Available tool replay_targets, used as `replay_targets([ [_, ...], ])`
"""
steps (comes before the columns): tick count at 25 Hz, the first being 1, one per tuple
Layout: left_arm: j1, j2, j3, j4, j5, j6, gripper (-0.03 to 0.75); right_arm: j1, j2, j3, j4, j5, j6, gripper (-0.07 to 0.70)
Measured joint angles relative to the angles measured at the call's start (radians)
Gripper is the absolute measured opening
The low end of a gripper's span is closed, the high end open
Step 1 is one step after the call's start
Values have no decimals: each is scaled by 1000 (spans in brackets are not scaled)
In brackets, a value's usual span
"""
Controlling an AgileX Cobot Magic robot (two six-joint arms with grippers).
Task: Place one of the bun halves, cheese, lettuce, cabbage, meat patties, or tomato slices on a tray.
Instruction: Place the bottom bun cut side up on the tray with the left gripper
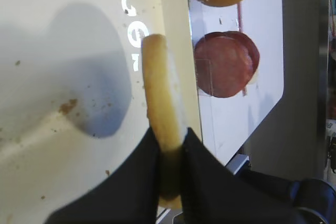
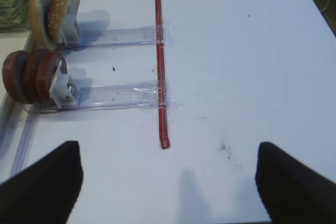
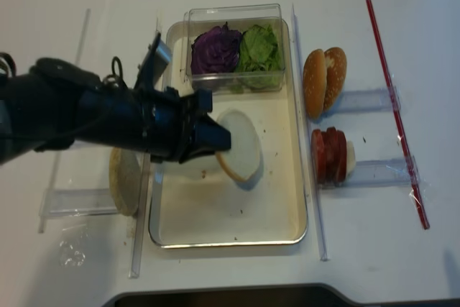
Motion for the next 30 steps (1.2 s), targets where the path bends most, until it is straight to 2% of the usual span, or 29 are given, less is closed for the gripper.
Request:
replay_targets([
  [9, 0, 107, 1, -21, -2, 15, 92, 0, 0, 0, 0, 0, 0, 689],
  [22, 0, 116, 1, -3, -34, 26, 98, 0, 0, 0, 0, 0, 0, 689],
  [25, 0, 116, 1, 20, -34, 26, 158, 0, 0, 0, 0, 0, 0, 689],
  [30, 0, 116, 1, 33, -36, 22, 363, 0, 0, 0, 0, 0, 0, 689],
])
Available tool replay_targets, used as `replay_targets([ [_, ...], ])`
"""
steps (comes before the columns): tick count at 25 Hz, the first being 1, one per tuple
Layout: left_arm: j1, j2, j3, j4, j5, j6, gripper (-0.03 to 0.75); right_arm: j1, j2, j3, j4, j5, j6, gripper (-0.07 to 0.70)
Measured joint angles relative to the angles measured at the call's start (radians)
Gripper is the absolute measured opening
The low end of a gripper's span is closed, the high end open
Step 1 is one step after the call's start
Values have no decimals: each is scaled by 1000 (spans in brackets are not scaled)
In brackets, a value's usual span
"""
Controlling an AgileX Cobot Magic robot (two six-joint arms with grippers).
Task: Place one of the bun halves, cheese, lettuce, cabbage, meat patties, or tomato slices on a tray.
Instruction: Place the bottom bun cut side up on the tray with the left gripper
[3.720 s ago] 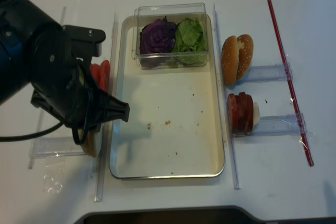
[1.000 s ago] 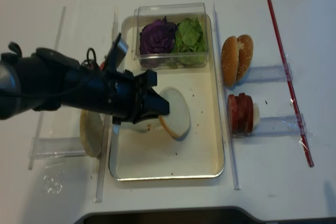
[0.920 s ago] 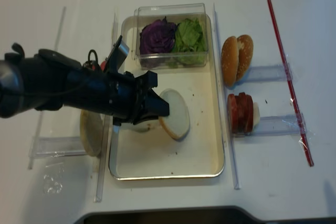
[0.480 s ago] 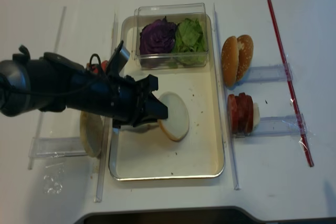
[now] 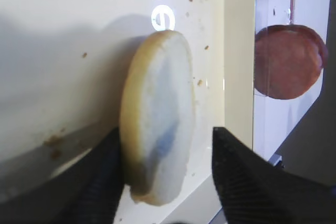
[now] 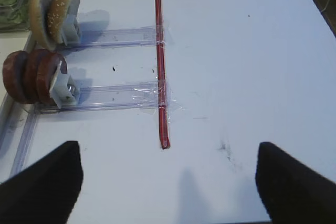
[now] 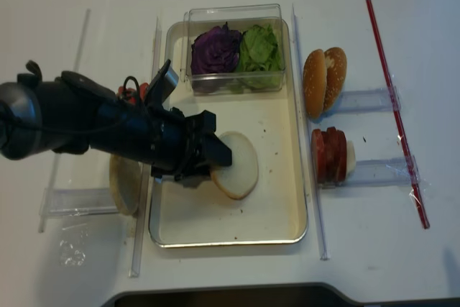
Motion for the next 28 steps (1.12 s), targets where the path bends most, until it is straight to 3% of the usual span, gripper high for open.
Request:
replay_targets([
  [3, 0, 0, 0, 2, 0, 0, 442, 0, 0, 0, 0, 0, 0, 689],
  [6, 0, 0, 0, 4, -1, 0, 473, 0, 0, 0, 0, 0, 0, 689],
  [13, 0, 0, 0, 29, -4, -10, 483, 0, 0, 0, 0, 0, 0, 689],
  [28, 0, 0, -146, 335, 58, -241, 483, 0, 0, 0, 0, 0, 0, 689],
])
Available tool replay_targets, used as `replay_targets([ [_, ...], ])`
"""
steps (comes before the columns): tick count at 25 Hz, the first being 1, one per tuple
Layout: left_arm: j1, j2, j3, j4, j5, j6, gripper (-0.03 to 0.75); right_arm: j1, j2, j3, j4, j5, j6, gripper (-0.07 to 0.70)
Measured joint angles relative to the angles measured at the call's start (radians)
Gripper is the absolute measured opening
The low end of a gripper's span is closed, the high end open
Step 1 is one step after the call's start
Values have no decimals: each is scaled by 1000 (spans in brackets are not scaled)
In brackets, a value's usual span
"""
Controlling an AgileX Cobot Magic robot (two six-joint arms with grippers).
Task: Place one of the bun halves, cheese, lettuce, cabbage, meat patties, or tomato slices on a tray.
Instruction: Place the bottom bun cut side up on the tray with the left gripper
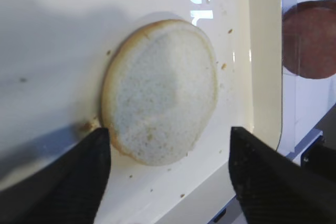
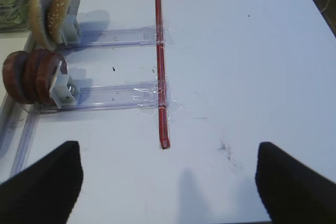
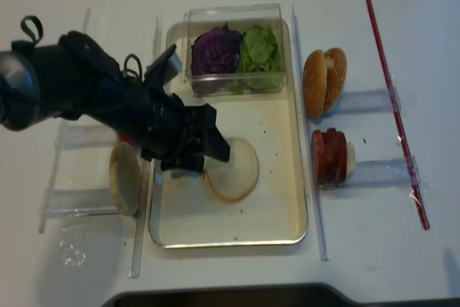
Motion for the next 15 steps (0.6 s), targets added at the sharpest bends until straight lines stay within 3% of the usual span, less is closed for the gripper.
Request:
replay_targets([
  [8, 0, 0, -82, 138, 63, -74, 480, 0, 0, 0, 0, 0, 0, 689],
  [15, 0, 0, -227, 295, 171, -171, 467, 0, 0, 0, 0, 0, 0, 689],
])
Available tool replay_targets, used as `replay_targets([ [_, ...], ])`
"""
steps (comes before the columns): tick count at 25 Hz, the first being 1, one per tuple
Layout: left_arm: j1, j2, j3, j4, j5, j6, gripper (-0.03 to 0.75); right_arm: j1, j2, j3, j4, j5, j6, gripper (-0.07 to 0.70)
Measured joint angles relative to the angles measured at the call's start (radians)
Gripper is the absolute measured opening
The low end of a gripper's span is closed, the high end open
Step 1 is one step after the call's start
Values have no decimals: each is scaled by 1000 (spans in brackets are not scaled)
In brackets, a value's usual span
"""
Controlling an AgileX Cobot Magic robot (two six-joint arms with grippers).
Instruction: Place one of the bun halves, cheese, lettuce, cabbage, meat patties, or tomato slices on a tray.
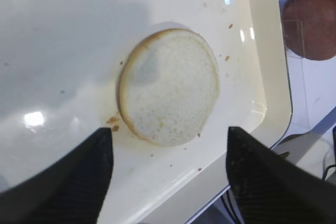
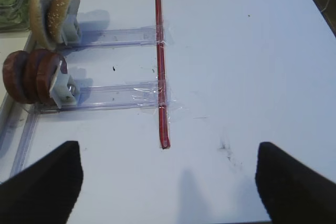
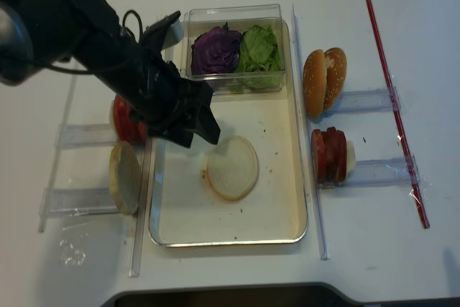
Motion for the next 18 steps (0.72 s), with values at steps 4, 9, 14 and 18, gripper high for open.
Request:
replay_targets([
  [4, 0, 0, -82, 102, 70, -38, 465, 0, 0, 0, 0, 0, 0, 689],
  [9, 0, -2, -111, 226, 109, -79, 465, 0, 0, 0, 0, 0, 0, 689],
  [14, 0, -49, -111, 377, 114, -141, 462, 0, 0, 0, 0, 0, 0, 689],
  [18, 0, -96, -111, 525, 133, -209, 461, 0, 0, 0, 0, 0, 0, 689],
])
